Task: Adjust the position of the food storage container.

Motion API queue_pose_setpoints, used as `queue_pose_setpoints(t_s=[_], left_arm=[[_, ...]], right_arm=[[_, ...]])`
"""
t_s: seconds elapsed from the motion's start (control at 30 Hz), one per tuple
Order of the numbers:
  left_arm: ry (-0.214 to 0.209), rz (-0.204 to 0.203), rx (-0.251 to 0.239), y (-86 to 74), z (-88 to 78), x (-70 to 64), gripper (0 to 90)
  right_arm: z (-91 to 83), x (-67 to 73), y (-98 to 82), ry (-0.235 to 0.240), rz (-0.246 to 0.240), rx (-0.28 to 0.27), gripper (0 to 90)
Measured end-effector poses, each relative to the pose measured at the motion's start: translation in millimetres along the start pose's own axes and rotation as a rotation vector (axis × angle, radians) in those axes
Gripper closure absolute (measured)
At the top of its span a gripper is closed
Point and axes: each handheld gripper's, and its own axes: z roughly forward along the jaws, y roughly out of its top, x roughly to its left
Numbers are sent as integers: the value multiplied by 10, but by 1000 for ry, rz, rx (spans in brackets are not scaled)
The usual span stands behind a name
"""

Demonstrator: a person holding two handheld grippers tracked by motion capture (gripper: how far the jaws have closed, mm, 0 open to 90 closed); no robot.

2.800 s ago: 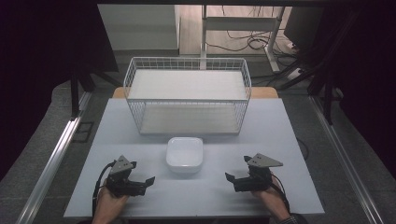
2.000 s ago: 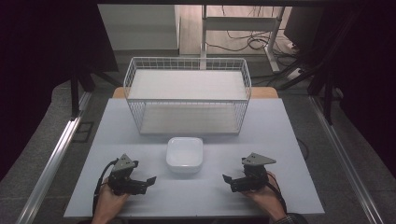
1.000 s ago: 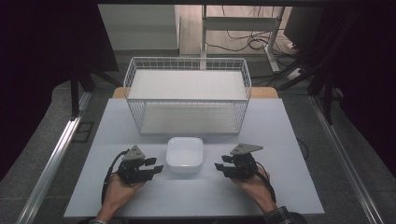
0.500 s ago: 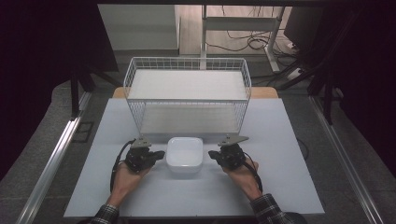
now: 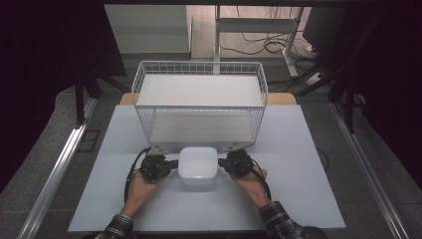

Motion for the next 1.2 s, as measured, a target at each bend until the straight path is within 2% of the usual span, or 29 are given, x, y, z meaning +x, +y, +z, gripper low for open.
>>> queue_pose_setpoints(t_s=[0.07,0.37,0.6,0.8,0.97,1.0,1.03,1.07,1.1,1.13,1.2], left_arm=[[-3,10,5,-16,-14,-50,900],[-28,6,12,-110,-91,-164,900],[-42,15,28,-202,-188,-269,900],[-52,23,32,-222,-195,-351,900],[-74,13,33,-218,-187,-336,900],[-76,12,27,-219,-199,-327,876],[-54,20,17,-218,-220,-324,876],[-6,45,7,-222,-268,-322,788],[-6,45,7,-222,-268,-322,746],[5,46,-1,-230,-293,-312,746],[10,32,-12,-251,-331,-292,654]], right_arm=[[-32,7,-23,0,20,5,893],[-150,105,-119,18,13,24,892],[-238,241,-193,31,-27,40,892],[-313,279,-252,31,-29,50,893],[-343,266,-271,39,-25,55,892],[-368,257,-274,57,-21,47,891],[-368,257,-274,57,-21,47,880],[-415,254,-289,57,-30,31,839],[-415,254,-289,57,-30,31,839],[-443,255,-303,47,-37,21,817],[-502,236,-338,32,-47,4,776]])
